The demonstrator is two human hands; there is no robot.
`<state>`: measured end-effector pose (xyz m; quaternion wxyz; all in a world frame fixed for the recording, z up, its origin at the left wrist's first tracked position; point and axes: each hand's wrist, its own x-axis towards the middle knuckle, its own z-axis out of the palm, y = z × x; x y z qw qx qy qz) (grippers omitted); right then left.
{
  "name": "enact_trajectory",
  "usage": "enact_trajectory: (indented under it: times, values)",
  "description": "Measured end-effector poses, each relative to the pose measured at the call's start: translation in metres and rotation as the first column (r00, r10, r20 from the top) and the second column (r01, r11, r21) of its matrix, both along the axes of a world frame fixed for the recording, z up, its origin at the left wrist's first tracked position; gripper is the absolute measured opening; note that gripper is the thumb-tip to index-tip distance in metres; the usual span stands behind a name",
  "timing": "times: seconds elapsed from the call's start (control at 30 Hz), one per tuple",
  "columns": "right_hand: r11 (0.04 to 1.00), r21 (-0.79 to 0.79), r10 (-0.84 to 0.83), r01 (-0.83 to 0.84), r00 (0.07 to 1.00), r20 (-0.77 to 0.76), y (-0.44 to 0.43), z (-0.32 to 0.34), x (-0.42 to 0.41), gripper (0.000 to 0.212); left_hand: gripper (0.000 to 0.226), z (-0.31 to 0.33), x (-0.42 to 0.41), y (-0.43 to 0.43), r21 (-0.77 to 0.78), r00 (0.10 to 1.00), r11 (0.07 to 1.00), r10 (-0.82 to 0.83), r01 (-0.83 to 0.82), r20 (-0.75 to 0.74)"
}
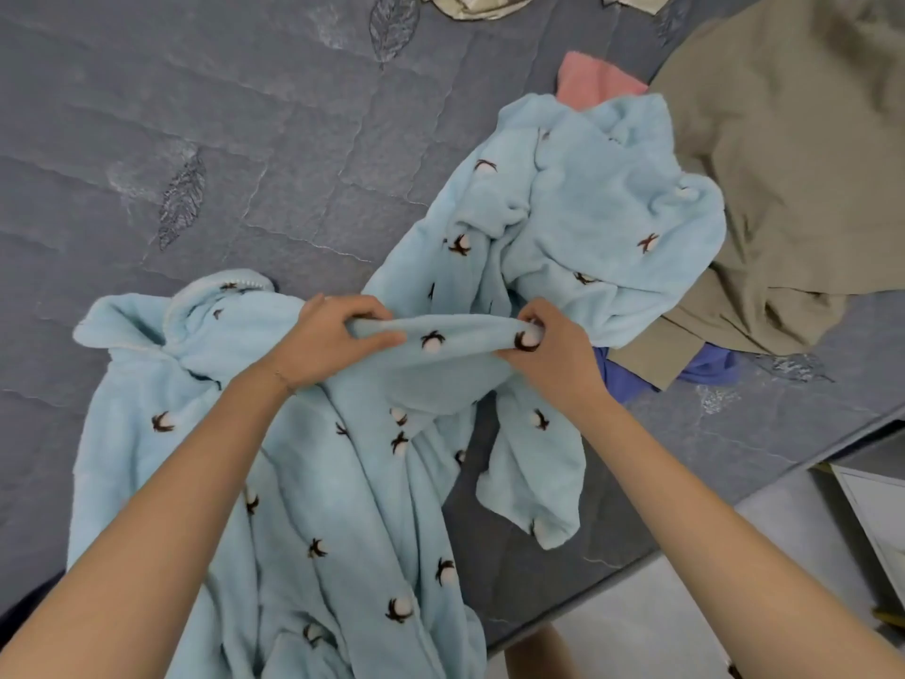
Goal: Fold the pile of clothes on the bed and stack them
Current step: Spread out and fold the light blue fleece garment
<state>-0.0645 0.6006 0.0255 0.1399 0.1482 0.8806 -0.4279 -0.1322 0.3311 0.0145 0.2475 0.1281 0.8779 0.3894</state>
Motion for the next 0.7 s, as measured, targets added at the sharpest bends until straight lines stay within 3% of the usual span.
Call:
enact_trajectory:
  times: [0.07,0.17,0.27,0.37,0.47,0.53,0.6,0.63,0.7]
  values:
    - [0.996,0.032,0.077,-0.078,0.997,0.017,0.006,-0.003,0.001,0.030,0.038,-0.004,-0.001,0.006,-0.011,0.996,1.000,0.021,-0.020,0.084]
    - [0.967,0.121,0.219,-0.222,0.975,0.042,0.008,-0.011,0.008,0.037,0.010,-0.019,-0.001,0.014,-0.166,0.998,0.984,-0.057,0.061,0.026]
    - [0.967,0.120,0.220,-0.223,0.975,0.037,0.012,-0.017,0.019,0.038,0.030,-0.034,0.005,0.013,-0.351,0.970,0.905,-0.215,0.243,0.116]
    - [0.970,0.069,0.232,-0.233,0.972,0.019,0.017,-0.023,0.023,0.029,0.038,-0.038,0.017,0.012,-0.306,0.957,0.910,-0.244,0.281,0.155]
    - [0.964,-0.020,0.266,-0.266,0.964,0.018,0.017,-0.025,0.025,0.017,0.004,-0.040,0.027,0.015,-0.307,0.953,0.903,-0.299,0.300,0.052]
    - [0.962,-0.087,0.261,-0.259,0.965,0.012,0.015,-0.023,0.026,0.019,0.014,-0.041,0.029,0.018,-0.358,0.946,0.887,-0.323,0.293,-0.026]
    - [0.966,-0.113,0.234,-0.232,0.972,0.006,0.014,-0.019,0.025,0.020,0.008,-0.039,0.027,0.020,-0.382,0.932,0.878,-0.349,0.289,-0.099]
    - [0.970,-0.121,0.214,-0.213,0.977,-0.005,0.014,-0.019,0.024,0.020,0.004,-0.037,0.025,0.021,-0.366,0.933,0.881,-0.351,0.299,-0.082]
    - [0.973,-0.135,0.183,-0.185,0.983,-0.027,0.016,-0.018,0.021,0.021,0.021,-0.034,0.023,0.026,-0.323,0.930,0.880,-0.368,0.350,0.003]
